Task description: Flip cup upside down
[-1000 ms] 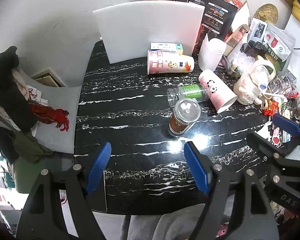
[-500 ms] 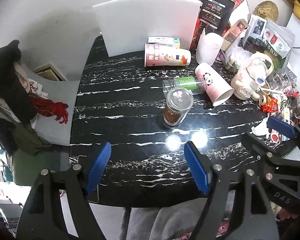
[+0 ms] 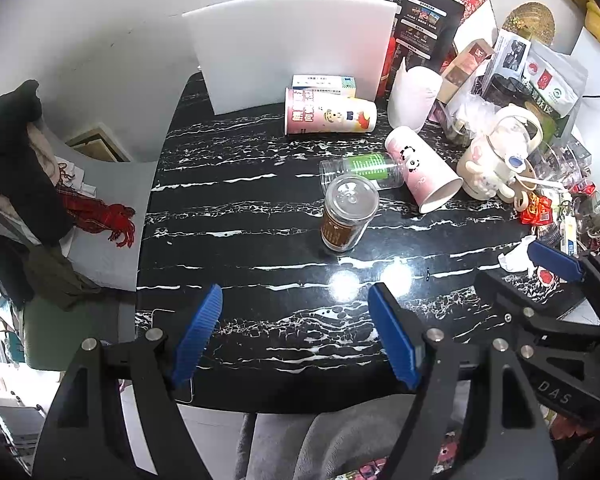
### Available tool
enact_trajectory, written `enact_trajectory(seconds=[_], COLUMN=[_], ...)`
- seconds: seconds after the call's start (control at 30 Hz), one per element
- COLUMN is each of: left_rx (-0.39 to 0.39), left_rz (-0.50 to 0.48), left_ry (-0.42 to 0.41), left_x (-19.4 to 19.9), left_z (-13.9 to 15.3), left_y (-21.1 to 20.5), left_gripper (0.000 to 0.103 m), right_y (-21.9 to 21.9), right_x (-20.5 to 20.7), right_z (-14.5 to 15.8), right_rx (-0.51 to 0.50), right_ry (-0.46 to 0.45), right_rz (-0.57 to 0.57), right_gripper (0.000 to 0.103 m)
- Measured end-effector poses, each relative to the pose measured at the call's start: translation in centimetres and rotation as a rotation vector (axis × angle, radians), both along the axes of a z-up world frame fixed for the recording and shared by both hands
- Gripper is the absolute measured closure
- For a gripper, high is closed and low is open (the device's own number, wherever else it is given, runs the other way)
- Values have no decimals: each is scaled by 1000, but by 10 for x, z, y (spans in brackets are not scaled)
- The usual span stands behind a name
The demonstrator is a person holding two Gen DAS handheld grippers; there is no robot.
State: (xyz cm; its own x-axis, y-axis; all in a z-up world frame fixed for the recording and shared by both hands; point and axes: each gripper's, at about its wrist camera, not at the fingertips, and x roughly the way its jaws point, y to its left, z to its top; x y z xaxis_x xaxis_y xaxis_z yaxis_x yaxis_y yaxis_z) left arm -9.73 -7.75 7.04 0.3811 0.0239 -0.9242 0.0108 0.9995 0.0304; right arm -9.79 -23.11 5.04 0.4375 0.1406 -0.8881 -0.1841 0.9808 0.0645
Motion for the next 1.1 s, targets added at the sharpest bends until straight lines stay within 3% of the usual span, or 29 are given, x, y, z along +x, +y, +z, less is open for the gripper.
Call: enact_trajectory(seconds=[1.1], left_rx=[-4], left_rz=[8], left_ry=[15], left_x=[1], left_z=[-3], left_y=[1], left_gripper=[24], right_y=[0], right_x=[-4], right_z=[0], right_rx=[-10], right_ry=[-1], right_rz=[-2], right_gripper=[27])
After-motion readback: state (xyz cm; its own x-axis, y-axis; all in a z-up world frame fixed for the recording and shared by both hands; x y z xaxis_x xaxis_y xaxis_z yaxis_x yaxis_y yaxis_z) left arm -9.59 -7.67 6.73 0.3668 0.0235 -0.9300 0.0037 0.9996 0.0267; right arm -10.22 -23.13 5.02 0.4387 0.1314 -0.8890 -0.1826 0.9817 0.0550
